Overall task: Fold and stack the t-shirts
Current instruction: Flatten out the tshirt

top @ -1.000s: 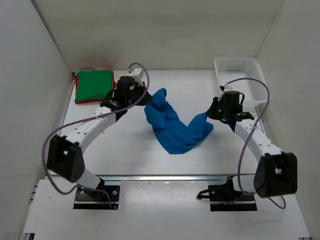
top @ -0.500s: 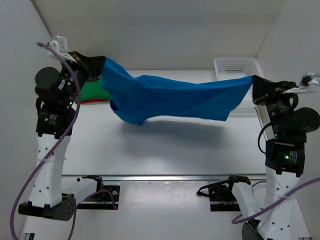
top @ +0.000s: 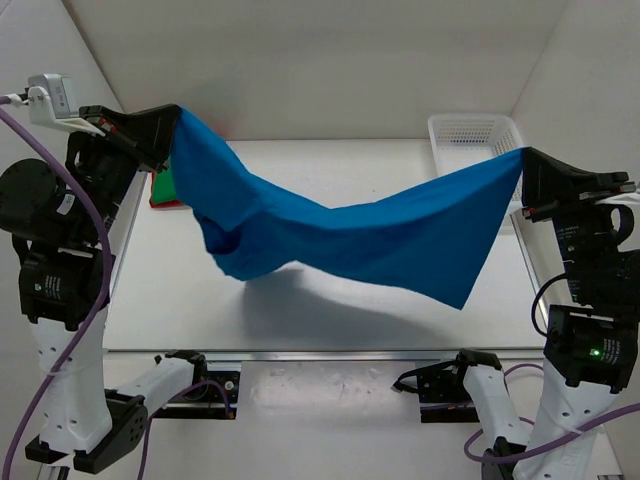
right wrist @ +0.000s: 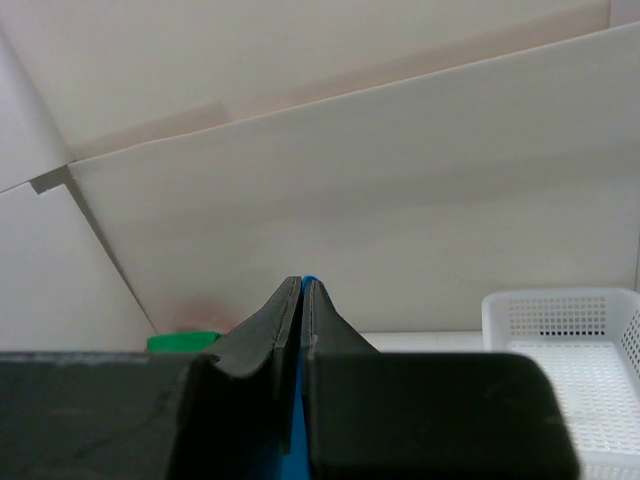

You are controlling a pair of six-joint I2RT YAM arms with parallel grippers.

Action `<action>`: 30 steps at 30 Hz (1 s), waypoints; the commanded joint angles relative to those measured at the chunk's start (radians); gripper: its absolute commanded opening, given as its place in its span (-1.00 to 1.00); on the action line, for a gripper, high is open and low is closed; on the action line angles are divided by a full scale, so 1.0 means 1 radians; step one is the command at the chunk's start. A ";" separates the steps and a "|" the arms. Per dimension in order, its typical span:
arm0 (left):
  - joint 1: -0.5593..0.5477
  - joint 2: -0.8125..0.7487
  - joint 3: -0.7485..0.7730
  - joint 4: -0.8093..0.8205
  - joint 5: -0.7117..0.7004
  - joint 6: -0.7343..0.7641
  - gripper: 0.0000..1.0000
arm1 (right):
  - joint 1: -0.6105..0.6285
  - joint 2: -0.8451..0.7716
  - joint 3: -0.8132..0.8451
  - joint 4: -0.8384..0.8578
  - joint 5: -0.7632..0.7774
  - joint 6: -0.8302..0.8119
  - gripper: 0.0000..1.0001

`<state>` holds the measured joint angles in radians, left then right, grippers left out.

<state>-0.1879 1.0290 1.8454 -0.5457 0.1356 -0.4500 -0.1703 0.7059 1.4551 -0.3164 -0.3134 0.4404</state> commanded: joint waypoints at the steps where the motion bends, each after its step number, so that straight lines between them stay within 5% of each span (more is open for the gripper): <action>1: -0.022 -0.012 0.063 -0.043 -0.069 0.028 -1.00 | 0.011 0.007 0.027 -0.001 0.026 -0.016 -1.00; 9: -0.073 0.032 0.051 -0.066 -0.154 0.092 -1.00 | 0.034 0.079 -0.012 0.013 0.030 -0.037 -1.00; 12: 0.059 0.100 -0.142 0.019 0.033 0.034 -1.00 | 0.015 0.191 -0.077 0.069 -0.058 -0.022 -1.00; 20: 0.103 0.285 -0.540 0.366 0.035 -0.058 -1.00 | 0.104 0.496 -0.288 0.301 0.001 -0.013 -1.00; 23: 0.125 0.535 -0.425 0.414 0.039 -0.049 -1.00 | 0.118 0.738 -0.192 0.356 -0.022 -0.041 -1.00; 25: 0.134 0.774 -0.173 0.370 0.067 -0.027 -0.98 | 0.130 0.916 0.062 0.250 -0.033 -0.113 -1.00; 26: 0.148 0.880 -0.020 0.327 0.097 -0.030 -0.82 | 0.138 1.026 0.208 0.184 -0.033 -0.127 -0.88; 27: 0.150 0.914 0.042 0.290 0.114 -0.035 -0.29 | 0.143 1.073 0.271 0.156 -0.030 -0.144 -0.72; 30: 0.177 0.991 0.144 0.297 0.197 -0.075 -0.03 | 0.150 1.204 0.459 0.064 0.010 -0.161 -0.33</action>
<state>-0.0441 2.0842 1.8828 -0.2745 0.2317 -0.4980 -0.0334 1.8927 1.7397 -0.2127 -0.3222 0.3374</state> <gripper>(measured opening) 0.463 0.299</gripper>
